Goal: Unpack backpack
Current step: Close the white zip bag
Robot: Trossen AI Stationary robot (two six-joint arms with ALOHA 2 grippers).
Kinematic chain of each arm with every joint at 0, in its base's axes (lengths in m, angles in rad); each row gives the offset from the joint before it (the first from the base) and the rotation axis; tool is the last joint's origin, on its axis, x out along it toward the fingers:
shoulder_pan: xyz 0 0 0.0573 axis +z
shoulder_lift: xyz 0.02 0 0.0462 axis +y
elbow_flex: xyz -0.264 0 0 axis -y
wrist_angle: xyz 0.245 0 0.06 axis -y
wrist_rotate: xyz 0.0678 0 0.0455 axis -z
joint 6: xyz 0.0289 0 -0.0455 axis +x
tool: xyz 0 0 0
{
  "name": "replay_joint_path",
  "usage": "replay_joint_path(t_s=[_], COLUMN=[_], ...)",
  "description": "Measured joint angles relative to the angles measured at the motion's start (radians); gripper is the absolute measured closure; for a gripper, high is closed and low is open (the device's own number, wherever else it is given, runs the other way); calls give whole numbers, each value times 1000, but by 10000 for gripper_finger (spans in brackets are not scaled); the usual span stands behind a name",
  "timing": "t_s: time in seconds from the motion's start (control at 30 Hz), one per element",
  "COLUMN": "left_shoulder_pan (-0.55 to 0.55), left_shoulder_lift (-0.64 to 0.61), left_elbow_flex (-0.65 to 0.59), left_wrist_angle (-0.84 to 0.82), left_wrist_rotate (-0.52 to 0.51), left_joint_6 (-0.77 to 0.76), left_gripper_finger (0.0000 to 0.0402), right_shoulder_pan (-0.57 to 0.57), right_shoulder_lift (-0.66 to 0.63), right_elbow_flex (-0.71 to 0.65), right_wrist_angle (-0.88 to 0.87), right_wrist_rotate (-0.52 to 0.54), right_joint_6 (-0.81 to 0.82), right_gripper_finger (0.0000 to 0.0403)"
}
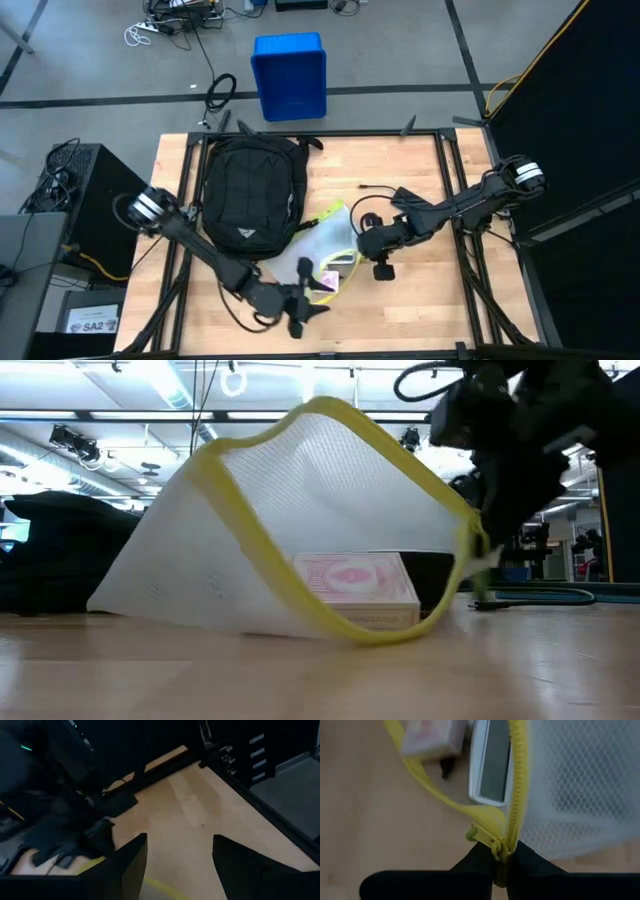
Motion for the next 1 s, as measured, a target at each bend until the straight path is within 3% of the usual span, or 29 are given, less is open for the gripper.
replay_joint_path(t_s=[0.13,0.3,0.57,0.67,0.83,1.0], left_shoulder_pan=[5,35,99,110,108,123], left_shoulder_lift=[100,174,225,237,258,307], left_elbow_flex=[140,284,321,321,322,321], left_wrist_angle=[-22,-189,-363,-370,-340,-349], left_wrist_rotate=[-13,-86,-99,-98,14,4], left_joint_6=[-122,-385,-622,-643,-592,-613], left_gripper_finger=[208,208,208,208,208,208], right_shoulder_pan=[0,0,3,6,7,5], right_shoulder_lift=[0,0,0,0,0,0], right_elbow_flex=[0,0,0,0,0,2], right_wrist_angle=[89,160,170,171,176,189], right_wrist_rotate=[7,14,16,18,17,16], right_joint_6=[45,63,68,73,73,75], right_gripper_finger=[403,403,403,403,403,403])
